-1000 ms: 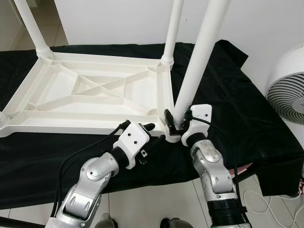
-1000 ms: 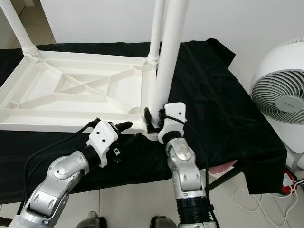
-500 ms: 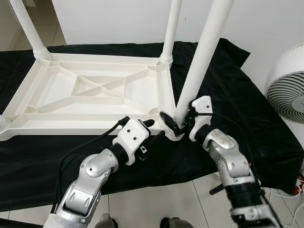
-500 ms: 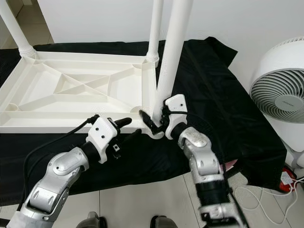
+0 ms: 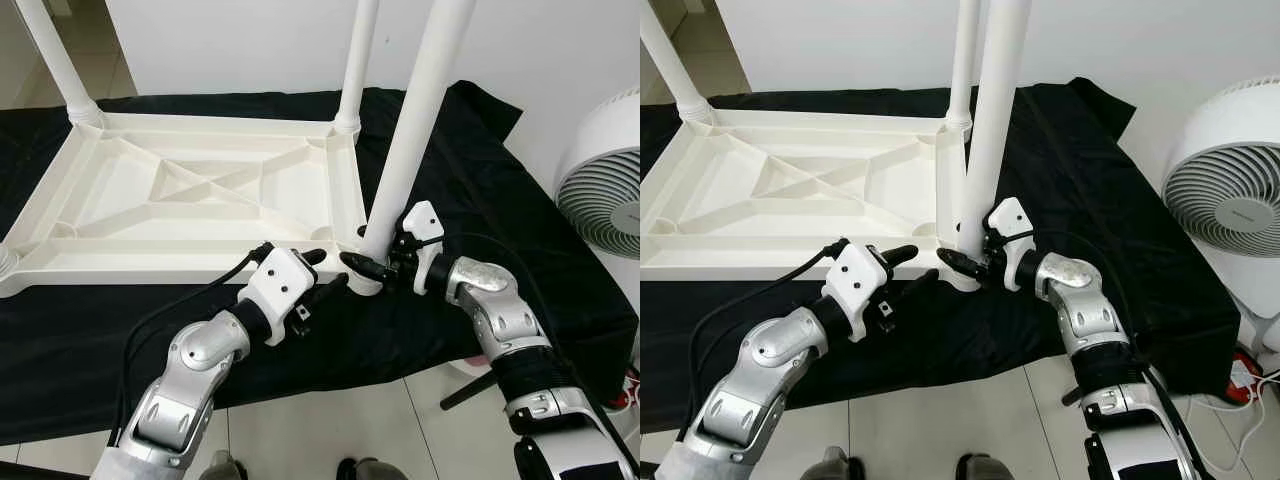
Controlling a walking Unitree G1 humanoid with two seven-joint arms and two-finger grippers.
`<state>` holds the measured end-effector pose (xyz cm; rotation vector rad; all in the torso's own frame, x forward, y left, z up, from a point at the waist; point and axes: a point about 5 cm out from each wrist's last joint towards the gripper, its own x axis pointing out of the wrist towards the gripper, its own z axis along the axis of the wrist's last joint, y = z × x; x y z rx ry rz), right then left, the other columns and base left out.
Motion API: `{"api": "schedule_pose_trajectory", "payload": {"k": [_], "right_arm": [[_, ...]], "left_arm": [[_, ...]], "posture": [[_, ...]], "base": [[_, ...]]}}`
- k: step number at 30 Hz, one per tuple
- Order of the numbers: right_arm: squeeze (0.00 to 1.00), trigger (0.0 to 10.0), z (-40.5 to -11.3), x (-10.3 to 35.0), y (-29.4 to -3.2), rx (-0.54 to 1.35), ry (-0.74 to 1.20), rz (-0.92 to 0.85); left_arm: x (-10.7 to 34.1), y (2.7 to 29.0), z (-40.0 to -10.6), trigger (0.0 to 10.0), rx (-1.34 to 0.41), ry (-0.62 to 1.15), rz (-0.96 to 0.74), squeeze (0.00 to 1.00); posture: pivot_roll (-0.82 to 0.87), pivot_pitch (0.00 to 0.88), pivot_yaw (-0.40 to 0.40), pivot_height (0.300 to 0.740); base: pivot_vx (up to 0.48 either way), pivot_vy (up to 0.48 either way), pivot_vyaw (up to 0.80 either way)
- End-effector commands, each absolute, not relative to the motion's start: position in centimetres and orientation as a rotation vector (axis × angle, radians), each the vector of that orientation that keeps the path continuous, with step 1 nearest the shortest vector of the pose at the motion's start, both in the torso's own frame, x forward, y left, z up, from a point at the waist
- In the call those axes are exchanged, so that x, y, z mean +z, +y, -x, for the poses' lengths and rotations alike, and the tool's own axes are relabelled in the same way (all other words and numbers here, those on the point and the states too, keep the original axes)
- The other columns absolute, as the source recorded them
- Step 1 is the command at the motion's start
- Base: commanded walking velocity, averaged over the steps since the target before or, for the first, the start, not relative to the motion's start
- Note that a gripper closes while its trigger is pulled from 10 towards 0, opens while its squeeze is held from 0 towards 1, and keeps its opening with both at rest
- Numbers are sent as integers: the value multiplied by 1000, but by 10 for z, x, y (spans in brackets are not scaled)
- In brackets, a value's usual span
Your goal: Building children table
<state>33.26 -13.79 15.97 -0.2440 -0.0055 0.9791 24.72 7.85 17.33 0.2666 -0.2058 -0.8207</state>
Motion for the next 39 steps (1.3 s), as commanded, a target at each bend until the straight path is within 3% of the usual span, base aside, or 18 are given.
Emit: {"api": "schedule_pose_trajectory", "payload": {"k": [1,4,5,6,7,8,9,16,21,28,33,38,39], "right_arm": [[0,0,-332,153,-137,1008,28,258],[0,0,-333,150,-140,999,36,256],[0,2588,-334,149,-141,978,35,261],[0,2588,-334,149,-141,978,35,261],[0,8941,-335,149,-143,949,35,262],[0,8941,-335,149,-143,949,35,262],[0,10000,-337,148,-145,909,34,256],[0,10000,-342,142,-146,631,9,201],[0,10000,-336,140,-139,600,-8,180],[0,10000,-326,144,-122,442,-38,109],[0,10000,-314,142,-105,204,-21,1],[0,10000,-310,144,-98,154,-32,-36],[945,10000,-310,145,-98,153,-37,-50]], "left_arm": [[172,78,-249,10000,-802,-196,-260,0],[172,78,-249,10000,-800,-198,-258,0],[171,77,-250,10000,-802,-199,-260,0],[171,77,-250,10000,-802,-199,-260,0],[171,76,-251,10000,-804,-201,-260,0],[171,76,-251,10000,-804,-201,-260,0],[172,75,-252,10000,-807,-203,-260,0],[169,72,-255,10000,-819,-207,-262,0],[169,72,-255,10000,-820,-208,-263,0],[173,74,-258,10000,-817,-211,-254,0],[174,78,-264,10000,-798,-209,-255,0],[173,75,-262,10000,-808,-216,-251,0],[173,74,-262,10000,-809,-217,-248,0]], "posture": [[11,102,-8,740],[7,98,-12,740],[2,89,-12,740],[2,89,-12,740],[2,89,-12,740],[2,89,-12,740],[-4,79,-13,740],[-24,36,-8,740],[-27,32,-4,740],[-41,89,-11,740],[-51,99,-4,740],[-54,99,-2,740],[-60,93,-1,740]], "base": [[0,0,0],[0,0,0],[0,0,0],[0,0,0],[0,0,0],[0,0,0],[0,0,0],[0,0,0],[0,0,0],[0,0,0],[0,0,0],[0,0,0],[0,0,0]]}}
